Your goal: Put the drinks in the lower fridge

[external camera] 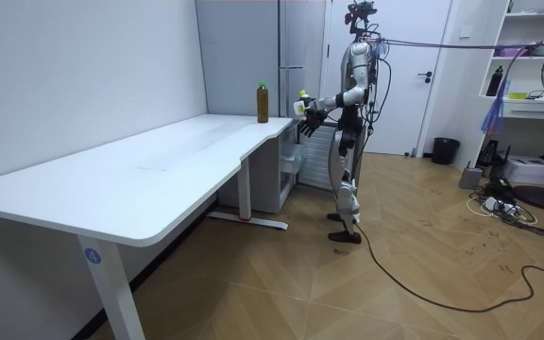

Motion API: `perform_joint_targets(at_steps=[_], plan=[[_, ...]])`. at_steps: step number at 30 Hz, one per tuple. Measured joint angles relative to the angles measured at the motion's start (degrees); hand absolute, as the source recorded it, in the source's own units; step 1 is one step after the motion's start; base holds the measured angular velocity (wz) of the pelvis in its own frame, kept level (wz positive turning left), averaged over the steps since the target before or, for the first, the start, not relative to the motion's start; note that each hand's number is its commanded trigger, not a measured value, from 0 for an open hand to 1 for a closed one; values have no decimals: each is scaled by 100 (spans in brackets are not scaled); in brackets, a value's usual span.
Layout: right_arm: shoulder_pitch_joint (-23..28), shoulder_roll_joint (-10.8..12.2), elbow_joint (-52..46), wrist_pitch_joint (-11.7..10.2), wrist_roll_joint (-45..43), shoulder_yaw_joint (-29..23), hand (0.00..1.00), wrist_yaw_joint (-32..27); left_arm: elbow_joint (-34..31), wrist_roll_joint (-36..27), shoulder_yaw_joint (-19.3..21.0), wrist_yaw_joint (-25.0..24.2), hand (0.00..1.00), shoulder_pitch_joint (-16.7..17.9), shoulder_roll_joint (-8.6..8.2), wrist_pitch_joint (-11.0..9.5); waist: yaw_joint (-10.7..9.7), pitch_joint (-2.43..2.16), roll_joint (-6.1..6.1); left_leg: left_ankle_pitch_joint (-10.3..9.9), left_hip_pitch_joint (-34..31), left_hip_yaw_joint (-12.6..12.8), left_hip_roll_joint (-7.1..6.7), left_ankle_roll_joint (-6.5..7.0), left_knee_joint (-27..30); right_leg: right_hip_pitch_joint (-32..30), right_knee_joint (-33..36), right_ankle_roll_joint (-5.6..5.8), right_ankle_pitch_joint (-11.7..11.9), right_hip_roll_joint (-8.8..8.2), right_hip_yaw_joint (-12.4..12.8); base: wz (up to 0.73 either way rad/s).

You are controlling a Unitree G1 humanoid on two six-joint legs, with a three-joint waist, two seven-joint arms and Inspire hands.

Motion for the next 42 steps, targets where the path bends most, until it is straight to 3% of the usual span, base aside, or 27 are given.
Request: perform_joint_targets(at_steps=[6,7,8,9,17,22,29,30,31,32,42], plan=[[15,-16,8,0,74,34,1,-6,0,0,-13,-2,100,-1,1,25,0,-1,-5,0,-6,-9,-3,-1,40,-3,-9,0,0,-1,-6,0],[17,-16,8,4,93,34,53,-6,0,-1,-12,-2,100,0,0,25,0,-1,-5,0,-8,-9,-4,-1,39,-2,-12,0,0,-3,-7,0],[17,-16,8,12,100,34,91,-6,0,-1,-12,-2,100,0,1,26,0,-1,-5,0,-9,-9,-4,-1,38,-3,-13,0,0,-3,-7,0],[17,-16,8,50,143,34,100,-6,0,0,-15,-2,100,-1,0,26,-1,-2,-4,0,-9,-7,-5,-1,38,-3,-13,0,0,-3,-5,0],[23,-15,9,122,224,-5,100,-43,-157,1,-59,-52,100,0,-3,153,-8,-16,18,0,-40,-11,-3,0,-23,-83,29,-1,1,0,-3,0],[37,-18,11,143,223,2,100,-51,-188,-16,-118,-52,100,-1,-28,180,-11,-52,69,0,-28,-11,2,0,-23,-79,34,-1,1,3,-1,0],[41,-19,12,179,222,32,100,-52,-190,-35,-151,-62,100,-1,-43,244,-11,-50,66,0,-25,-8,-1,0,-26,-80,34,0,0,1,3,0],[42,-18,12,182,223,34,100,-52,-190,-63,-150,-60,81,0,-44,254,-11,-48,68,0,-26,-8,0,0,-28,-81,34,0,0,2,3,0],[42,-18,12,182,225,32,100,-52,-190,-66,-150,-60,52,0,-64,254,-15,-47,69,0,-23,-9,0,0,-31,-81,34,0,0,2,2,0],[42,-18,12,182,227,30,100,-52,-190,-66,-149,-52,1,0,-78,256,-17,-47,70,0,-21,-9,0,0,-34,-81,35,0,0,3,3,0],[68,16,11,184,402,178,100,11,-189,-178,-102,188,0,-3,-143,258,-23,-27,58,-1,-15,-7,3,1,-75,-90,26,0,0,8,6,0]])
